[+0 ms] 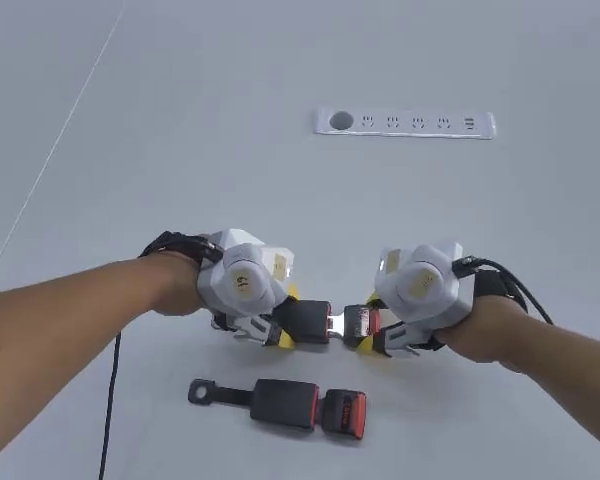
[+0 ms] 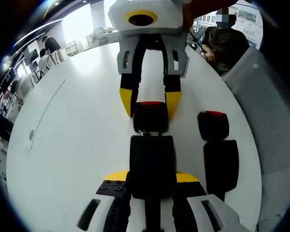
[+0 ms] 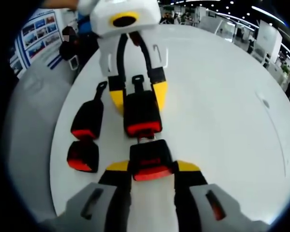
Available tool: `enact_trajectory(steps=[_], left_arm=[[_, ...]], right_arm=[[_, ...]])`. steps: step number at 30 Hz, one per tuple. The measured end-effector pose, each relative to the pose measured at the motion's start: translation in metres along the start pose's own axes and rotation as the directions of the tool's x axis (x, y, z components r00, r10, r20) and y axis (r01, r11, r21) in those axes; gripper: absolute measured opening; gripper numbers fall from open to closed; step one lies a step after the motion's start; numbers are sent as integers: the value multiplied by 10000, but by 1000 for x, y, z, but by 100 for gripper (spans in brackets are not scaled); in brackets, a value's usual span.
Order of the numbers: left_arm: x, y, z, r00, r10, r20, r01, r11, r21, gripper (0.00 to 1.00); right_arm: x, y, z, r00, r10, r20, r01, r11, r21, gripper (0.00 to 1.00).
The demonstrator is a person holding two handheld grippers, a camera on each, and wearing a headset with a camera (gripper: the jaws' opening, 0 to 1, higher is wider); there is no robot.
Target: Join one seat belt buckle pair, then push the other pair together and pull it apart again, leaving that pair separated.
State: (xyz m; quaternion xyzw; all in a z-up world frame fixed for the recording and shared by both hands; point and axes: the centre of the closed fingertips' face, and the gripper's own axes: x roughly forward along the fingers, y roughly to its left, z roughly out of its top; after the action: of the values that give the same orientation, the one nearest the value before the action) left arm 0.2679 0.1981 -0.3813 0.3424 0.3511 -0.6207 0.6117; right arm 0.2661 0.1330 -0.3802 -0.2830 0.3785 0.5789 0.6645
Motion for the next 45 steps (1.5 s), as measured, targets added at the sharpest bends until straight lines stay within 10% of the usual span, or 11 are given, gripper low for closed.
enact_trajectory(steps=[45], left_arm=[[0,-2,1,9997,-29,-243,28,10000,-29,35]], right_arm=[[6,0,10,9984,-407,-386,389,9981,-476,35]])
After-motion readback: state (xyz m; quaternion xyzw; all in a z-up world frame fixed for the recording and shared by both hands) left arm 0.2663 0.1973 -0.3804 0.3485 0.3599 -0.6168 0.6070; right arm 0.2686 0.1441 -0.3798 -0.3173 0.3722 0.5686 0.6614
